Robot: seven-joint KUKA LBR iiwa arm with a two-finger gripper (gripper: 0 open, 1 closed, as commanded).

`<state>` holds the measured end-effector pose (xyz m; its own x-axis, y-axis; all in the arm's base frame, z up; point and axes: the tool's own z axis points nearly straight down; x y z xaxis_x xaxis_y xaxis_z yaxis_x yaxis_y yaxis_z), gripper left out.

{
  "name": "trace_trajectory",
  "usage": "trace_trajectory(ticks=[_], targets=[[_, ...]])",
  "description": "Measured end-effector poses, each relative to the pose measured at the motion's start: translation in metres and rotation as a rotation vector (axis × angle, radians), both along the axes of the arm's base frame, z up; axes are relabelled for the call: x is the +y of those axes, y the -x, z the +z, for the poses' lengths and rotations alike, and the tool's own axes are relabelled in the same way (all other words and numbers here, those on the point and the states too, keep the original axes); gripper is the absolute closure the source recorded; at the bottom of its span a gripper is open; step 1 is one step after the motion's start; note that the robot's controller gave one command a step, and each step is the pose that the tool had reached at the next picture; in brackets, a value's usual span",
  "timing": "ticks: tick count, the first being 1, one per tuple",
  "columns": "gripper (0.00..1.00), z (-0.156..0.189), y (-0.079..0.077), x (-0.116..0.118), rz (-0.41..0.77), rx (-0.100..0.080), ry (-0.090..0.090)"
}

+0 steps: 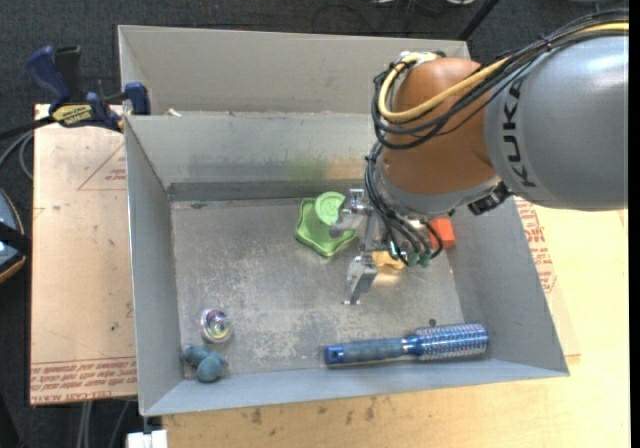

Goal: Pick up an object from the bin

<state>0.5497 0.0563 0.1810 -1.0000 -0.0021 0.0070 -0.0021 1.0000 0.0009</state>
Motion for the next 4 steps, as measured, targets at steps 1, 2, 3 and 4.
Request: trace_trajectory(ticks=[1,2,3,4], targets=[[0.00,-0.106,0.059,-0.055,0.030,-0.025,-0.008],[0.00,-0.081,0.056,-0.096,0.197,-0.011,0.001],[0.00,-0.081,0.030,-0.107,-0.069,-0.010,0.000],[0.00,-0.106,0.041,-0.107,-0.186,-0.020,-0.002]])
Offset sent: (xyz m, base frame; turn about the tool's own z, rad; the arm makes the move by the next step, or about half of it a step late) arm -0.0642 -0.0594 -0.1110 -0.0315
